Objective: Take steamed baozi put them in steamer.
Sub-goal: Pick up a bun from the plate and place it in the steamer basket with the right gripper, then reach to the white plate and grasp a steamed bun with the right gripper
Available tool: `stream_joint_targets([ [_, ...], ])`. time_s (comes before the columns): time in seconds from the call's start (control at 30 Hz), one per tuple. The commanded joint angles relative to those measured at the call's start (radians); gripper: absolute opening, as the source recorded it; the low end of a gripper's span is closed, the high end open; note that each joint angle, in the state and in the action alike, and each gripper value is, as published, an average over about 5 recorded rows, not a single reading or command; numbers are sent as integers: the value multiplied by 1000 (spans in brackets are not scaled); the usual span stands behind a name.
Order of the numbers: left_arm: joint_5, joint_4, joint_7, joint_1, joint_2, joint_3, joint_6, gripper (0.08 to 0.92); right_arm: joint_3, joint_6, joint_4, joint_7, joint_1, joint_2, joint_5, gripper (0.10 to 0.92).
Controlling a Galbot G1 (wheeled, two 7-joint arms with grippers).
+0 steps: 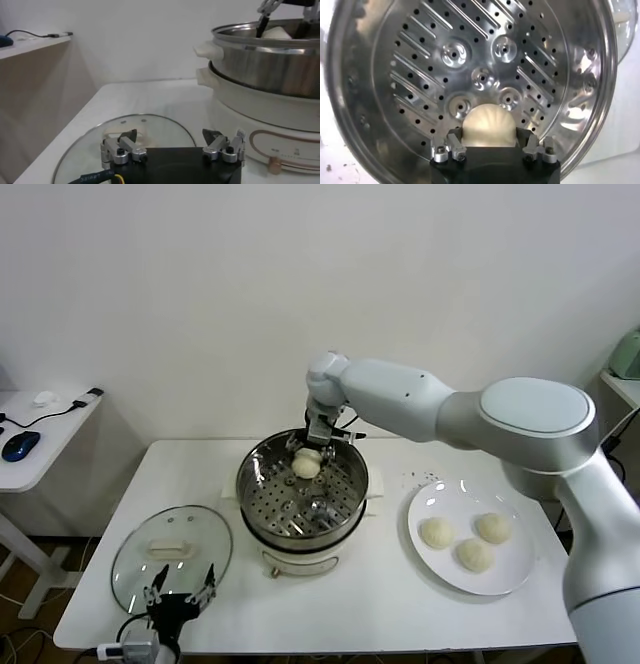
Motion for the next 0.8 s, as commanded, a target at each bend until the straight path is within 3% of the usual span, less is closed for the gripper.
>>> stream_joint_targets([
  [0.03,0,1,0,0,-1,1,-2,823,4,20,-57,32,-19,30,33,792],
  [0.23,2,0,-1,3,-1,2,-4,823,-38,-3,97,-50,117,-55,218,822],
  [0.37,5,-12,0,11,-4,3,-5,823,-182,-91,256,-157,301,-161,523,823],
  [0.53,14,-26,2,23,-6,7,-9,823,-368,-309,421,-260,513,-382,844,823],
  [0.63,18,-35,3,27,-9,11,-10,823,-478,-475,537,-257,616,-553,903,823],
  [0.8,18,-44,3,30,-8,15,-10,823,-669,-694,733,-167,685,-785,794,823],
])
